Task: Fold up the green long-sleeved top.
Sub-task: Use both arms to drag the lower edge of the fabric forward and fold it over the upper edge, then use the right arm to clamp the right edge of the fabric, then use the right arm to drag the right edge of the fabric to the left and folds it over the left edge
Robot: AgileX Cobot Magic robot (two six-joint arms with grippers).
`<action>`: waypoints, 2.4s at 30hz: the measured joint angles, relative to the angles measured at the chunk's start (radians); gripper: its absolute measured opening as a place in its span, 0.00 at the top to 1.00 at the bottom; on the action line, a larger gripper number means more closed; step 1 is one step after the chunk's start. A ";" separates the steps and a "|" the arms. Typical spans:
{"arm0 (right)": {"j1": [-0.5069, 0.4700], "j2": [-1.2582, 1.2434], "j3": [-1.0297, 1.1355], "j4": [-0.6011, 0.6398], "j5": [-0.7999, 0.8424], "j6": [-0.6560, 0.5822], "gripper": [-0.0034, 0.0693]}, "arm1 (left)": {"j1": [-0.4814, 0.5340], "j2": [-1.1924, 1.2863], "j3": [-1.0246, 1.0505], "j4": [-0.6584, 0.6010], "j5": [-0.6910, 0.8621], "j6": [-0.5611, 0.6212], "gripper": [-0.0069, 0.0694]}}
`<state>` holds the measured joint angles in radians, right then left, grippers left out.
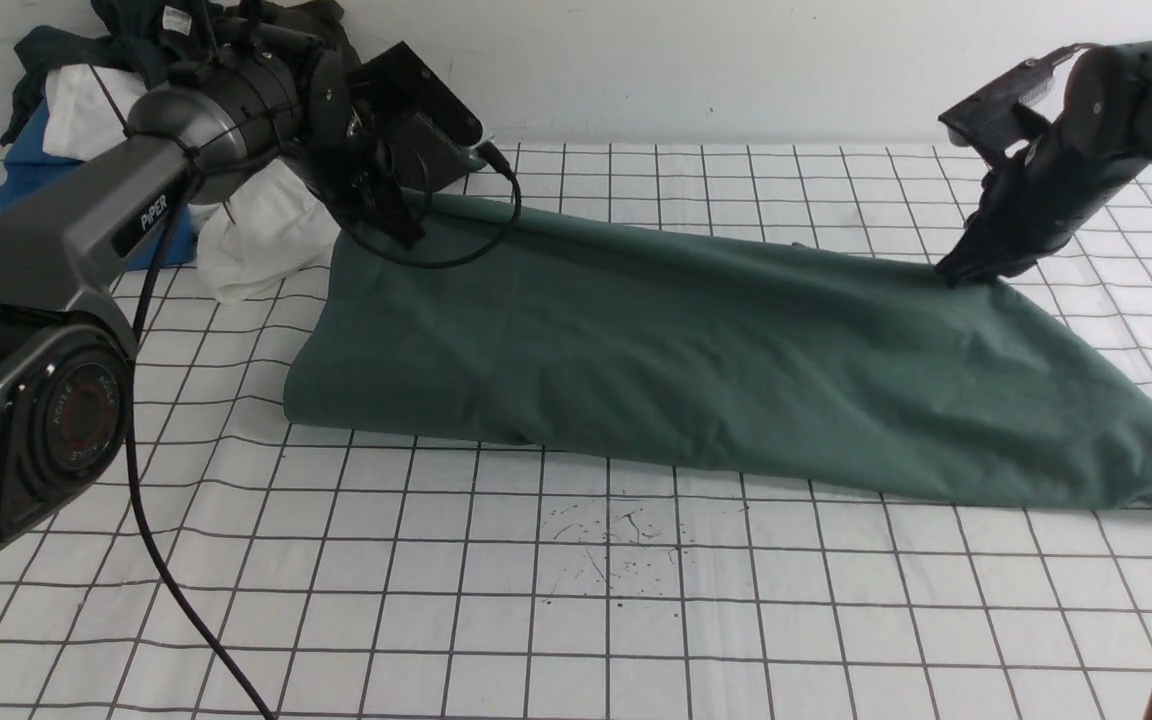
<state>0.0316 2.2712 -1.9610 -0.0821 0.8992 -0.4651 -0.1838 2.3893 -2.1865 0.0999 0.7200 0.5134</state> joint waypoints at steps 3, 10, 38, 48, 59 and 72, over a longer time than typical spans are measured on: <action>-0.010 -0.007 0.000 -0.031 0.015 0.080 0.71 | 0.002 -0.007 0.000 0.002 0.011 -0.040 0.59; -0.076 -0.126 0.001 -0.035 0.197 0.327 0.36 | -0.010 -0.140 -0.001 0.008 0.223 -0.245 0.28; -0.215 -0.243 0.553 -0.065 -0.052 0.564 0.32 | -0.064 -0.225 0.180 -0.258 0.484 -0.128 0.92; -0.254 -0.216 0.548 0.010 -0.029 0.561 0.32 | -0.064 -0.225 0.182 -0.258 0.483 -0.127 0.92; -0.264 -0.212 0.542 0.165 -0.037 0.359 0.61 | -0.064 -0.225 0.182 -0.258 0.484 -0.127 0.92; -0.240 -0.514 0.426 -0.107 0.132 0.445 0.88 | -0.058 -0.338 0.182 -0.257 0.511 -0.119 0.92</action>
<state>-0.2082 1.7570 -1.5349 -0.1889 1.0313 -0.0203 -0.2416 2.0511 -2.0042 -0.1574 1.2307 0.3945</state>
